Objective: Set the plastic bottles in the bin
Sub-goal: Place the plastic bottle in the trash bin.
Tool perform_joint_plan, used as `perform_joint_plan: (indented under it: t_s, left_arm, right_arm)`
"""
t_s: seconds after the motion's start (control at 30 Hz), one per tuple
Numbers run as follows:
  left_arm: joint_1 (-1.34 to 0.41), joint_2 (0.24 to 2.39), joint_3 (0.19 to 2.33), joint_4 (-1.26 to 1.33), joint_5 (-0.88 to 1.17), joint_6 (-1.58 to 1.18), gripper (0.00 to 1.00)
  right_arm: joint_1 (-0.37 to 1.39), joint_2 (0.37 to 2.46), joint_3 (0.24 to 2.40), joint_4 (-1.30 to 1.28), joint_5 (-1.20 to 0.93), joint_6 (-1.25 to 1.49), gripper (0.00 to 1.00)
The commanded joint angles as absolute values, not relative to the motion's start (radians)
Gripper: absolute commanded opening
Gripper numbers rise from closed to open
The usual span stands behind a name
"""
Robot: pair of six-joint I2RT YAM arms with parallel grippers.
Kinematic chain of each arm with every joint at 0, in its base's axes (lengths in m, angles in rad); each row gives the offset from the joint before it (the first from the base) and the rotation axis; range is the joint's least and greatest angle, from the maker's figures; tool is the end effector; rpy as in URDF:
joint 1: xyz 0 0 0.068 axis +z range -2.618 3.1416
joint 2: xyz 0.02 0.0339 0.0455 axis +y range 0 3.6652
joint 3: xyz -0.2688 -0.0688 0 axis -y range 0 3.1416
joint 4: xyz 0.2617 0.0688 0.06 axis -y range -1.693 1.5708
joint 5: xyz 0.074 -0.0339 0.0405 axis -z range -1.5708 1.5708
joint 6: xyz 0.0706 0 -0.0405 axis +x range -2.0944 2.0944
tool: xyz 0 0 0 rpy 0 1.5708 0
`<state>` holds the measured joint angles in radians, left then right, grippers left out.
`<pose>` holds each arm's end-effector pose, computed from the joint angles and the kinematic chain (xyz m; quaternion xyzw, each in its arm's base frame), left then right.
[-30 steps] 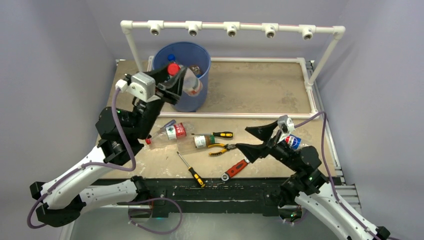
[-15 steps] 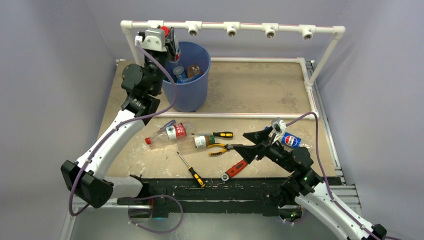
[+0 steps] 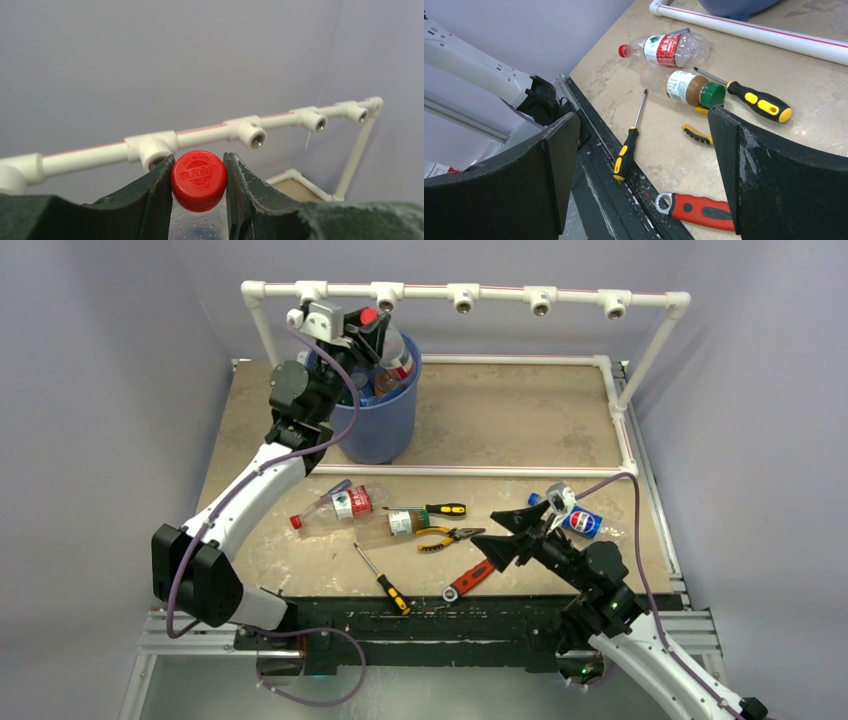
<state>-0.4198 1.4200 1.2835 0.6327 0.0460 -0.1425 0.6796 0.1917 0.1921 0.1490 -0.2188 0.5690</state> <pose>0.3403 -0.1555 0.4719 0.0903 0.5040 -0.2496 0.8219 0.1141 0.1119 0.2461 -0.1185 0.6429 0.4982 0.5696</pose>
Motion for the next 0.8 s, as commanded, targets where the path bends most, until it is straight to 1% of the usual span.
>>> perform_joint_plan:
  t_s: [0.0, 0.3, 0.5, 0.77]
  left_arm:
    - [-0.417, 1.435, 1.239, 0.662, 0.125, -0.214, 0.00]
    - [-0.417, 1.448, 1.203, 0.520, 0.118, -0.192, 0.00]
    - [-0.417, 1.436, 1.176, 0.541, 0.066, -0.169, 0.00]
    - [-0.417, 1.328, 1.296, 0.567, -0.011, -0.138, 0.00]
  right_arm:
    - [0.679, 0.182, 0.198, 0.134, -0.196, 0.568, 0.99]
    - [0.679, 0.216, 0.193, 0.156, -0.201, 0.574, 0.99]
    - [0.678, 0.227, 0.196, 0.158, -0.199, 0.573, 0.99]
    - [0.679, 0.239, 0.203, 0.166, -0.199, 0.569, 0.99]
